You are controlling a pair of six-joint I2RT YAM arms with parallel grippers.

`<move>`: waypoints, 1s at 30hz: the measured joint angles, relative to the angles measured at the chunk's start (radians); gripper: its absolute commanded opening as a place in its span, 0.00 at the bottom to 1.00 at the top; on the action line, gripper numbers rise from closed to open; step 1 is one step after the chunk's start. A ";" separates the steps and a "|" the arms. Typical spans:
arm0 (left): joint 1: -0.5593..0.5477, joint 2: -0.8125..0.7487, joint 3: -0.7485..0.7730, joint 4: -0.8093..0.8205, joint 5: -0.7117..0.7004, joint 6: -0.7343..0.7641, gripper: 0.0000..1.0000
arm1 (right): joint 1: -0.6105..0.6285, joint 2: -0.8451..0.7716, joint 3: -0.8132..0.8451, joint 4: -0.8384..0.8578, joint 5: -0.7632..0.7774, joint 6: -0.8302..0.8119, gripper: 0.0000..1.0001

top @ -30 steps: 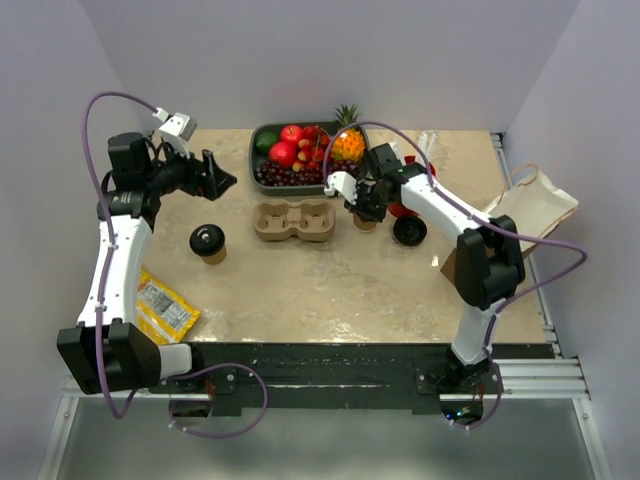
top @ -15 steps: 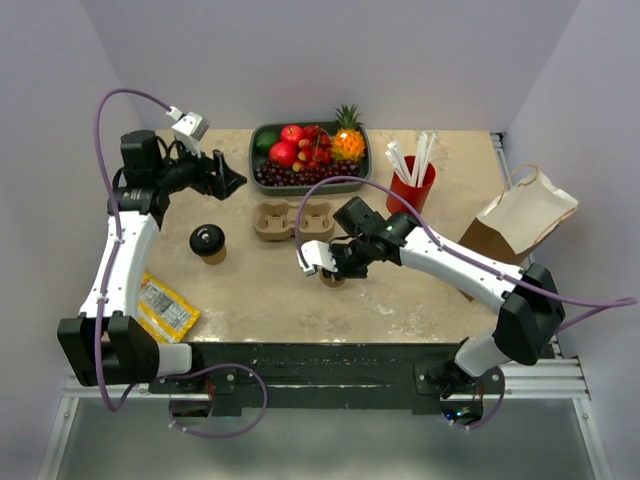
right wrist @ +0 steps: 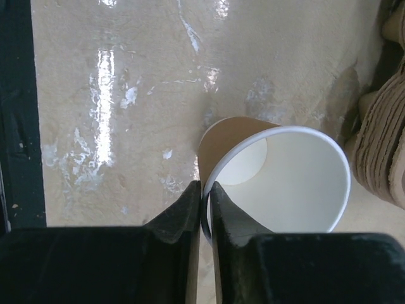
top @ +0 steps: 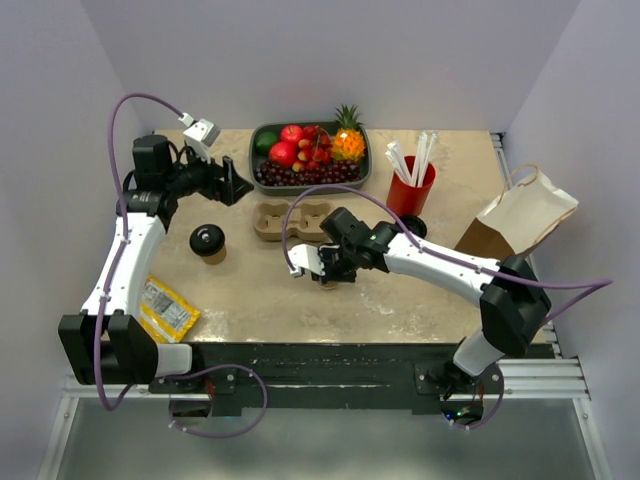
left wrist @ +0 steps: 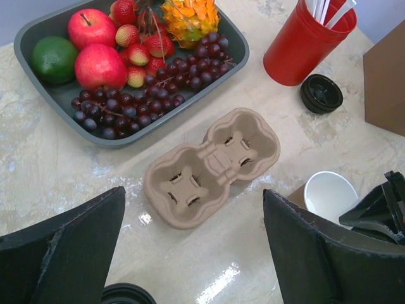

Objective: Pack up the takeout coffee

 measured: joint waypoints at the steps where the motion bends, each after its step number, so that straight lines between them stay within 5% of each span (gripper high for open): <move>1: 0.000 0.000 -0.002 0.000 -0.002 0.000 0.94 | 0.000 0.001 -0.002 0.005 0.002 0.006 0.26; 5: 0.000 0.000 -0.006 0.001 -0.004 0.000 0.94 | 0.000 0.001 0.003 0.004 0.012 0.023 0.41; 12: 0.000 0.003 -0.006 0.001 0.000 0.007 0.95 | -0.025 -0.009 0.096 -0.098 -0.006 0.039 0.42; 18: 0.001 0.019 -0.004 0.002 -0.014 0.007 0.93 | -0.248 -0.055 0.192 -0.098 -0.006 0.161 0.31; 30: 0.095 0.052 -0.003 0.023 -0.053 -0.053 0.90 | -0.610 0.149 0.110 -0.054 0.141 0.324 0.31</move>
